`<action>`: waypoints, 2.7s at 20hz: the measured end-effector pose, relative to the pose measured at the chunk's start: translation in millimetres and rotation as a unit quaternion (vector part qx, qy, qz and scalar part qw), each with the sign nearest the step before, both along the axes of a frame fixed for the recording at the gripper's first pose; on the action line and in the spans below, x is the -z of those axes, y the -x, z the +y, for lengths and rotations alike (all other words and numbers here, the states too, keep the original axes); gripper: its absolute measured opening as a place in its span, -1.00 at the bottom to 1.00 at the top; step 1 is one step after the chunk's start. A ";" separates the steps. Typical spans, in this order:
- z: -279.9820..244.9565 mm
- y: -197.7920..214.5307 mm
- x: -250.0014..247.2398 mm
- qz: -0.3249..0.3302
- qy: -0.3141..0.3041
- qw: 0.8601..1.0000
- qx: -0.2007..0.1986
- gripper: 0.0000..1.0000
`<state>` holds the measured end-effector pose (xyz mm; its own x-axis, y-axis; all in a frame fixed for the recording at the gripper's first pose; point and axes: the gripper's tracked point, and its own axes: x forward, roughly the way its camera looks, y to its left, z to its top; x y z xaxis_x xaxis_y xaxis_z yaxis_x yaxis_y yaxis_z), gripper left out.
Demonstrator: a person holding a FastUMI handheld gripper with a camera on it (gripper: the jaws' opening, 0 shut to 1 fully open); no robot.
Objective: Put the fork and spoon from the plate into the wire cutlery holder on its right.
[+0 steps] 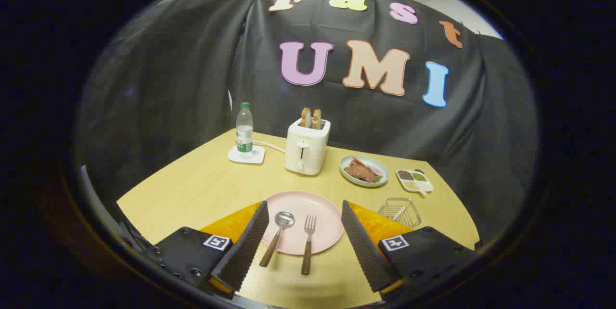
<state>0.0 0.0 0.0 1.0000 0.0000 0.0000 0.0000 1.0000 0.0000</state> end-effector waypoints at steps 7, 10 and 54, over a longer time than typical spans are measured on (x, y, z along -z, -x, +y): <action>-13.3 9.9 5.4 0.000 -0.007 1.000 -0.026 0.95; -15.8 14.2 3.9 -0.009 -0.022 0.999 -0.037 0.96; -3.0 -44.3 165.4 0.182 -0.036 0.983 0.013 -0.84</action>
